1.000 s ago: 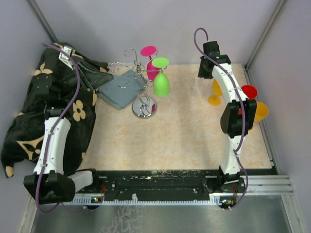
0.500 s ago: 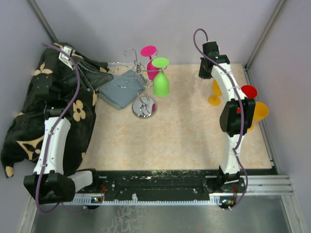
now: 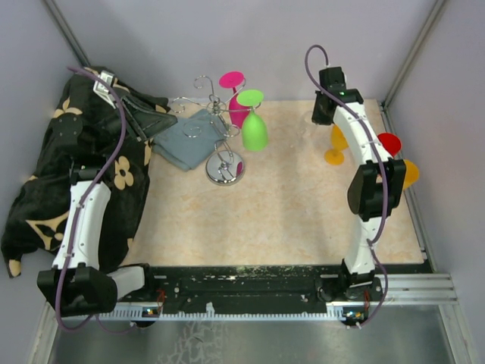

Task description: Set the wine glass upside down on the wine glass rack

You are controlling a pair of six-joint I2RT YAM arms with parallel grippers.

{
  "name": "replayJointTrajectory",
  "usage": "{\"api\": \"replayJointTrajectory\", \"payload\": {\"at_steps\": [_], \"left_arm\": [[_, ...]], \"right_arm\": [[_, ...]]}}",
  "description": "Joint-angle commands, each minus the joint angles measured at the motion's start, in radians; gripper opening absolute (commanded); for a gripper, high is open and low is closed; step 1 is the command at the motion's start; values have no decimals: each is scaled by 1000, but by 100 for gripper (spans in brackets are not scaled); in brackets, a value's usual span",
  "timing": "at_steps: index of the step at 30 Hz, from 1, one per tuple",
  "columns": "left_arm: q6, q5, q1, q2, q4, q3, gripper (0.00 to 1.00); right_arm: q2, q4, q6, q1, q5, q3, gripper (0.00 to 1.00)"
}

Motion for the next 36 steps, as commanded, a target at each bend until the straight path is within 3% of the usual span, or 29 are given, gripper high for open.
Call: {"api": "replayJointTrajectory", "payload": {"at_steps": [1,11,20,25,36], "left_arm": [[-12,-5,1,10,30,34,55],[-56,-33,0,11,74,23,55],[-102,-43,-1,25,121,23,55],[-165,-49,-7,48,202,25,55],[-380,-65,-25,100,466,8,55]], "right_arm": [[-220,157,31,-4,-21,-38,0],[-511,406,116,-4,-155,-226,0],[-680,664,289,-4,-354,-358,0],[-709,917,470,-4,-579,-430,0],[-655,1474,861,-4,-836,-510,0]]}}
